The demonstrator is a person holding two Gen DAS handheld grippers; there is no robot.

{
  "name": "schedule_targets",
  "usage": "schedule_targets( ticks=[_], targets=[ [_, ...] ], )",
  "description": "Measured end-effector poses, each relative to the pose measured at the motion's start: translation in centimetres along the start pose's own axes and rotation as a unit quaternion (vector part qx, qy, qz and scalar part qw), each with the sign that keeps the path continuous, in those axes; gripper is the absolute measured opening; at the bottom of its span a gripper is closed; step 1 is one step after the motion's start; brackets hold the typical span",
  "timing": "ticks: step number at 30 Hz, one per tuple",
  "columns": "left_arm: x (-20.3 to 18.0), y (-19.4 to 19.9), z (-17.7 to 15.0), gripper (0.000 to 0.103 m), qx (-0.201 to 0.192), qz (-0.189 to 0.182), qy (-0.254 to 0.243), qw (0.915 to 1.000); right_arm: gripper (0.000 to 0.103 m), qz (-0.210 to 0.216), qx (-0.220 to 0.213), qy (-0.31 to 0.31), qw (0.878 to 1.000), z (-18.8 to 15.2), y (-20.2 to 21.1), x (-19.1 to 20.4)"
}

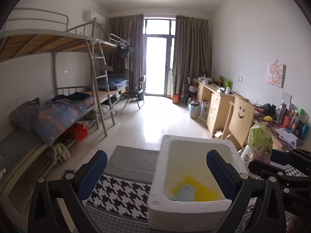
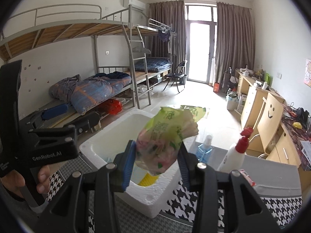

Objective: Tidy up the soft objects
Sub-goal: 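Open the left tool over the foam box to drop the face mask, then lower the floral packet into the foam box and open the right tool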

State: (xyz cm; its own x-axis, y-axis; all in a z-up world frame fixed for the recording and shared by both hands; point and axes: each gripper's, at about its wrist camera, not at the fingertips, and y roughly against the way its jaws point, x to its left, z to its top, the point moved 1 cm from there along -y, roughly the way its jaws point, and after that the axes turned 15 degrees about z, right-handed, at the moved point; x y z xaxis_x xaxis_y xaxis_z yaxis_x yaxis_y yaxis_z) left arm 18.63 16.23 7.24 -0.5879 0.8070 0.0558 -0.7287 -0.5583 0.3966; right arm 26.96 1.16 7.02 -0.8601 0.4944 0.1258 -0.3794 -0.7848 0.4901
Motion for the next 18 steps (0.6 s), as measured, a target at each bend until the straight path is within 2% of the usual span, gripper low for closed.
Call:
schedule_targets(
  ticks=[10, 18],
  targets=[
    [2.2, 0.2, -0.6, 0.102, 0.001, 0.019, 0.007, 0.9998, 0.046, 0.013, 0.014, 0.010, 1.000, 0.3, -2.1, 0.6],
    [2.5, 0.5, -0.8, 0.102, 0.001, 0.010, 0.014, 0.9999, 0.046, 0.027, 0.035, -0.006, 0.999, 0.0, -4.0, 0.5]
  ],
)
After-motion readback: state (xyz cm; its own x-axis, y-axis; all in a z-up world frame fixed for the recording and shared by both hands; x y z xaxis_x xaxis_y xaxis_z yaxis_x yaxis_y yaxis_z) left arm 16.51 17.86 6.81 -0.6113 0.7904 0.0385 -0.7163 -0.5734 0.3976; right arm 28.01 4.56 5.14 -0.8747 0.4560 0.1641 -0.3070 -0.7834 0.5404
